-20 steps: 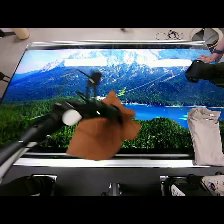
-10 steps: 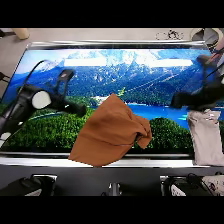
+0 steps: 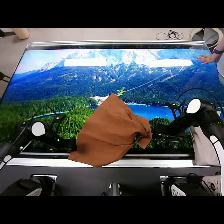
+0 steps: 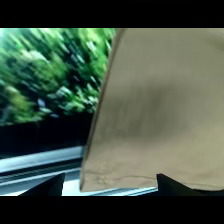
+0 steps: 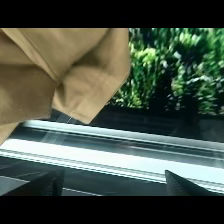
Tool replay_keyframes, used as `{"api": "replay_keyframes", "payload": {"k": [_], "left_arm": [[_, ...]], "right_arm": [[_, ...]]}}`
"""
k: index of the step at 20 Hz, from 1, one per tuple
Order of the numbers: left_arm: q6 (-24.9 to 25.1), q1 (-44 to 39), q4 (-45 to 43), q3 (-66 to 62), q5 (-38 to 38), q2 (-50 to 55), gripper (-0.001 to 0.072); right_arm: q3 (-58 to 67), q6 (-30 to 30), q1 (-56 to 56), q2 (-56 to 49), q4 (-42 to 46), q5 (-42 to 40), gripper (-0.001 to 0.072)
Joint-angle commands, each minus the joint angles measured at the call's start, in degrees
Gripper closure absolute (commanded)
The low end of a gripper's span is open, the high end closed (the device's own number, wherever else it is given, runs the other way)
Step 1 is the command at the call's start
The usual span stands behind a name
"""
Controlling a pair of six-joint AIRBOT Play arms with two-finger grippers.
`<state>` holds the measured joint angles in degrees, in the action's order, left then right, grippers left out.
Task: Fold the shirts.
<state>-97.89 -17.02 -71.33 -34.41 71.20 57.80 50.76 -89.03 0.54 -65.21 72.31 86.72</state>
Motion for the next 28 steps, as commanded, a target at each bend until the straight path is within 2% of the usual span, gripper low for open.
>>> {"api": "replay_keyframes", "payload": {"k": [1,7,8,9,10,11,13,18,19,20,21,22,23,26,28], "left_arm": [[0.4,-1.0,3.5,4.3,-2.7,0.0,-0.0006],[0.7,-4.6,9.2,4.5,-9.5,5.4,0.0002],[0.6,-5.6,10.6,4.5,-10.9,6.4,0.0074],[0.6,-6.3,11.6,4.5,-12.0,6.8,0.0253],[0.6,-6.7,12.3,4.5,-13.1,6.9,0.0467],[0.6,-6.7,12.5,4.4,-13.5,6.7,0.0594],[3.0,-6.6,12.5,4.0,-13.2,5.9,0.068],[3.6,-6.6,12.4,0.9,-13.0,-1.1,0.0682],[3.5,-6.6,12.4,0.1,-13.0,-2.6,0.0682],[3.6,-6.6,12.4,-0.6,-13.2,-3.7,0.0682],[3.6,-6.6,12.4,-1.3,-14.1,-4.7,0.0682],[3.6,-6.6,12.4,-2.1,-15.4,-5.4,0.0682],[3.6,-6.6,12.4,-3.2,-16.6,-5.7,0.0682],[3.6,-6.1,6.0,-11.6,-17.2,-7.4,0.0684],[2.3,-4.0,-3.3,-24.3,-17.2,-10.5,0.0685]], "right_arm": [[-2.0,0.4,0.0,0.0,-1.2,-1.5,0.0037],[-6.4,2.8,0.0,-1.8,-2.8,-4.8,0.0016],[-7.5,3.6,0.0,-2.2,-4.2,-5.9,0.0016],[-8.7,4.0,0.0,-2.5,-6.0,-7.1,0.0016],[-10.1,4.6,0.0,-2.8,-8.1,-8.7,0.0016],[-11.4,4.9,-0.1,-3.1,-9.8,-10.2,0.0016],[-13.2,4.9,-0.1,-4.0,-11.5,-13.7,0.0017],[-13.5,5.0,-0.1,-8.4,-15.1,-21.7,0.0039],[-13.5,6.2,-0.1,-9.5,-17.0,-22.5,0.0081],[-13.5,7.3,-0.1,-10.2,-18.9,-23.3,0.0092],[-13.5,7.7,-0.1,-10.7,-20.2,-24.2,0.03],[-13.5,6.8,-0.1,-10.8,-20.4,-25.1,0.0556],[-13.5,5.0,0.0,-10.8,-21.0,-25.8,0.0696],[-8.8,8.3,0.0,-7.7,-20.6,-17.8,0.0695],[1.0,11.0,0.0,0.8,-19.3,-13.3,0.0695]]}}
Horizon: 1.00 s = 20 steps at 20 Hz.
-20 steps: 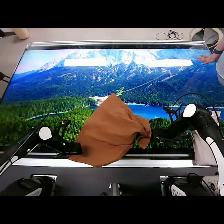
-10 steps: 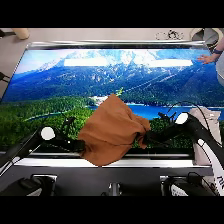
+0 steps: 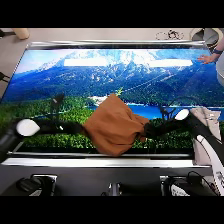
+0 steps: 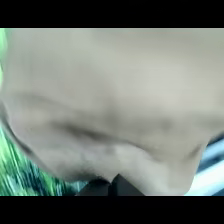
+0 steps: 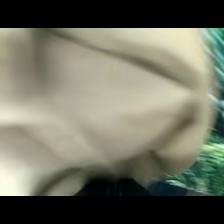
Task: Fold the shirts.
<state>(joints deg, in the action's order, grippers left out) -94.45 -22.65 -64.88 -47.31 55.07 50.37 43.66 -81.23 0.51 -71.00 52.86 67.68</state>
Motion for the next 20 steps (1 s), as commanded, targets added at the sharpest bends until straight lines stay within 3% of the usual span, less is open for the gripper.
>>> {"api": "replay_keyframes", "payload": {"k": [1,3,5,7,10,13,16,20], "left_arm": [[-3.8,3.5,-15.3,-19.7,-1.1,-4.5,0.0685],[-8.5,8.1,-24.8,-36.9,-1.1,-6.3,0.0685],[-9.7,12.7,-29.6,-51.4,0.0,-7.2,0.0684],[-9.7,16.1,-29.8,-59.4,1.0,-7.9,0.0685],[-9.5,16.6,-33.5,-60.8,1.2,-9.1,0.0684],[-7.5,16.6,-38.8,-60.7,4.0,-7.8,0.0684],[-5.4,16.6,-38.7,-56.0,9.2,-6.2,0.0683],[-5.5,16.5,-36.8,-34.1,8.5,-6.1,0.0682]], "right_arm": [[14.6,3.4,0.0,11.6,1.8,5.9,0.0695],[30.2,3.3,0.0,22.3,9.7,0.6,0.0694],[43.0,1.9,0.0,31.7,21.9,-10.9,0.0695],[48.6,-5.5,0.0,38.7,29.2,-19.9,0.0695],[49.4,-8.8,0.0,43.3,31.4,-18.3,0.0694],[49.4,-12.9,0.0,41.3,38.6,-15.1,0.0694],[49.4,-12.9,0.0,34.0,37.7,-16.7,0.0694],[49.4,-12.9,0.0,16.1,35.1,-21.6,0.0693]]}}
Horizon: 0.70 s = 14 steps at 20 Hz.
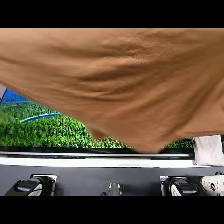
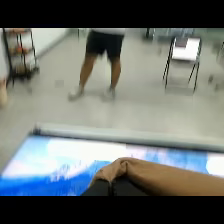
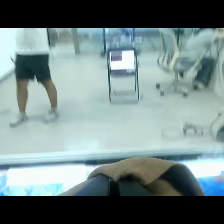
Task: Fold the shirts.
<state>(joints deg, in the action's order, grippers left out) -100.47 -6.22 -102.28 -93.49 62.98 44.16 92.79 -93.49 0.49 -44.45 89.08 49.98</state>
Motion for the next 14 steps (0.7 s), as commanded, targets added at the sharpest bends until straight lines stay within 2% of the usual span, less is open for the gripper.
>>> {"api": "replay_keyframes", "payload": {"k": [1,4,6,8,9,10,11,12,14], "left_arm": [[0.3,0.0,2.4,18.8,-1.4,0.2,0.0683],[-0.1,0.0,11.2,39.1,-12.4,0.2,0.0682],[-0.1,0.0,17.2,49.4,-19.1,0.5,0.0682],[-0.1,0.0,20.5,54.9,-21.3,0.4,0.0681],[0.0,0.0,20.4,55.5,-20.9,0.4,0.0681],[1.2,0.1,20.3,55.2,-20.4,0.2,0.0681],[3.7,0.1,20.2,54.7,-20.3,-0.1,0.0681],[6.6,0.1,20.2,53.8,-20.3,-0.5,0.0681],[9.2,0.1,20.2,52.4,-20.4,-0.9,0.0681]], "right_arm": [[0.2,-0.6,0.0,-15.6,-3.1,-6.1,0.0693],[0.2,-2.7,0.0,-31.7,-13.0,-7.3,0.0692],[0.2,-5.7,0.0,-40.4,-20.8,-3.7,0.0693],[0.2,-6.4,0.0,-45.5,-28.3,0.1,0.0667],[0.2,-6.3,0.0,-46.2,-30.5,1.9,0.0458],[0.2,-5.8,0.1,-45.6,-30.7,4.7,0.0219],[0.2,-3.5,0.1,-44.1,-29.7,10.1,0.0168],[0.2,-1.7,0.1,-42.3,-26.6,17.1,0.0168],[-1.3,-1.1,-0.1,-39.7,-18.8,36.6,0.0168]]}}
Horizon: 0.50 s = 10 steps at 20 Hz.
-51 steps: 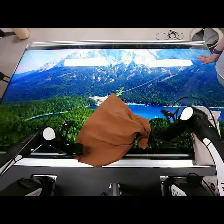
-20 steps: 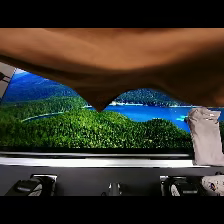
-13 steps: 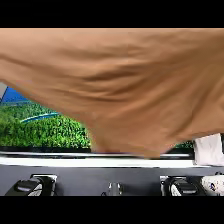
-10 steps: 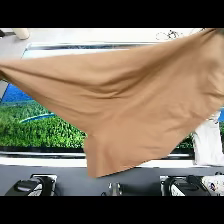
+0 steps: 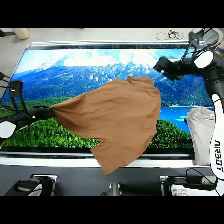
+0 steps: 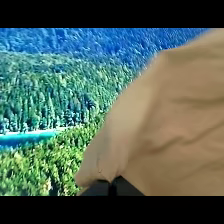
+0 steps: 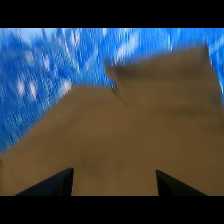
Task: Fold the shirts.
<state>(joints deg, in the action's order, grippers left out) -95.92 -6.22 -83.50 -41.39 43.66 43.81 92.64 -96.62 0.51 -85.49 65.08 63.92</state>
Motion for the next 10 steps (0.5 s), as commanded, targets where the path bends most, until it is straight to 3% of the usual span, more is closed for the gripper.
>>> {"api": "replay_keyframes", "payload": {"k": [1,2,4,6,10], "left_arm": [[4.7,0.1,1.4,0.0,-1.0,-0.5,0.068],[4.7,0.1,1.4,0.0,-1.0,-0.5,0.0681],[4.6,0.0,1.5,0.0,0.2,-0.5,0.0681],[4.6,0.1,1.5,0.0,2.2,-0.5,0.0681],[4.5,0.0,2.3,0.0,3.2,-0.5,0.0681]], "right_arm": [[-6.0,3.3,-0.1,3.3,5.8,28.1,0.0169],[-14.8,4.6,-0.1,7.0,5.6,29.3,0.0169],[-34.8,3.3,-0.1,16.2,5.5,24.0,0.0171],[-51.0,1.3,-0.1,23.8,1.7,18.0,0.0219],[-67.5,1.6,-0.1,27.6,-8.3,6.6,0.0219]]}}
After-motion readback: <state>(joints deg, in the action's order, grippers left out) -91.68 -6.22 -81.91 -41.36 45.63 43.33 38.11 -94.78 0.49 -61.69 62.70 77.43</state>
